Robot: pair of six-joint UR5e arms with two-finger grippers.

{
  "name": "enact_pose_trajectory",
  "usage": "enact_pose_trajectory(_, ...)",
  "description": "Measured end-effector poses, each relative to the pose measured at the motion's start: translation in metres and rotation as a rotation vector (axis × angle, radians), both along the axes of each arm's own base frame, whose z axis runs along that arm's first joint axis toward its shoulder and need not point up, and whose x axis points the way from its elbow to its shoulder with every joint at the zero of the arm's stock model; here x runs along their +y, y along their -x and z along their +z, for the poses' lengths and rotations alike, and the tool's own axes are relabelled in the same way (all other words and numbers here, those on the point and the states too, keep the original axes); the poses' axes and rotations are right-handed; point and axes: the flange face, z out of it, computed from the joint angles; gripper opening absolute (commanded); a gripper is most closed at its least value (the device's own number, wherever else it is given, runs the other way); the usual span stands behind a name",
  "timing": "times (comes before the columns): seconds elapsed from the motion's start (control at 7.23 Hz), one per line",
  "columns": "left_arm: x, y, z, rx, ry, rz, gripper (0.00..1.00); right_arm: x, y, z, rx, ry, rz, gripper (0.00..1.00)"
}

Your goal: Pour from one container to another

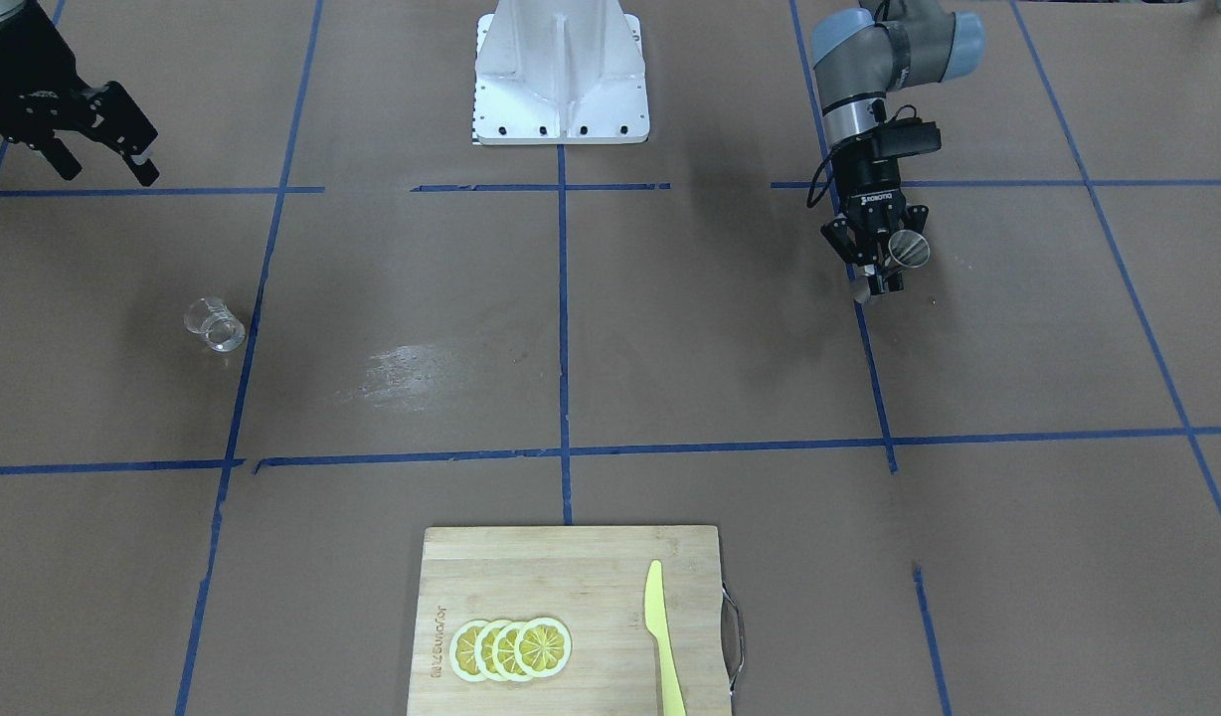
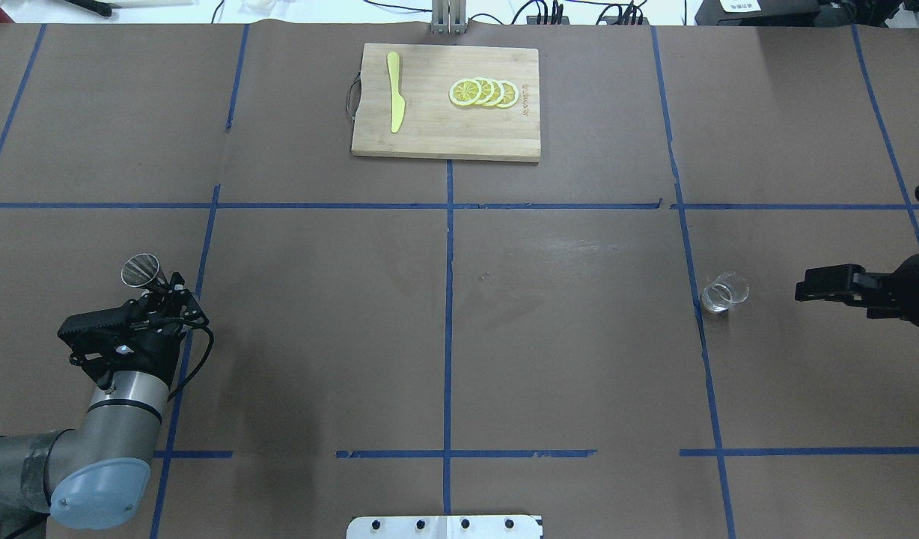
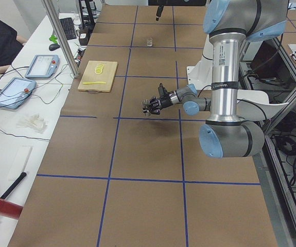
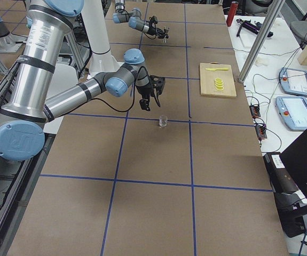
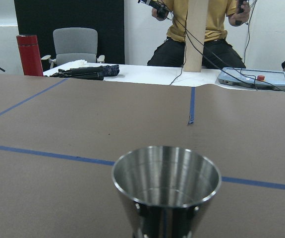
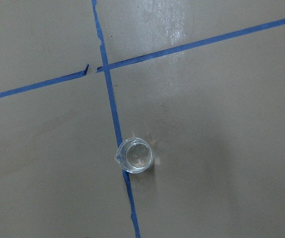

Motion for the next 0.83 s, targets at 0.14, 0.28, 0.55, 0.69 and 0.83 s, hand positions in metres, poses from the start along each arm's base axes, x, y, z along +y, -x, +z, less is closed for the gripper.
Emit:
enact_pose_trajectory(0.14, -0.001, 0.003, -0.007, -0.002, -0.005, 0.005, 0.00, 0.008, 0.020, 0.000, 0.020, -0.035, 0.018, 1.00)
enact_pose_trajectory(0.28, -0.003, 0.006, -0.014, -0.004, -0.011, 0.008, 0.00, 0.016, 0.036, 0.000, 0.037, -0.082, 0.034, 1.00)
enact_pose_trajectory(0.55, -0.004, 0.012, -0.028, 0.039, -0.045, 0.030, 0.00, 0.030, 0.065, 0.007, 0.078, -0.196, 0.068, 1.00)
enact_pose_trajectory(0.69, -0.004, 0.015, -0.031, 0.056, -0.090, 0.065, 0.00, 0.036, 0.081, 0.017, 0.102, -0.260, 0.087, 1.00)
enact_pose_trajectory(0.83, -0.004, 0.016, -0.026, 0.078, -0.140, 0.095, 0.00, 0.038, 0.092, 0.032, 0.105, -0.313, 0.108, 1.00)
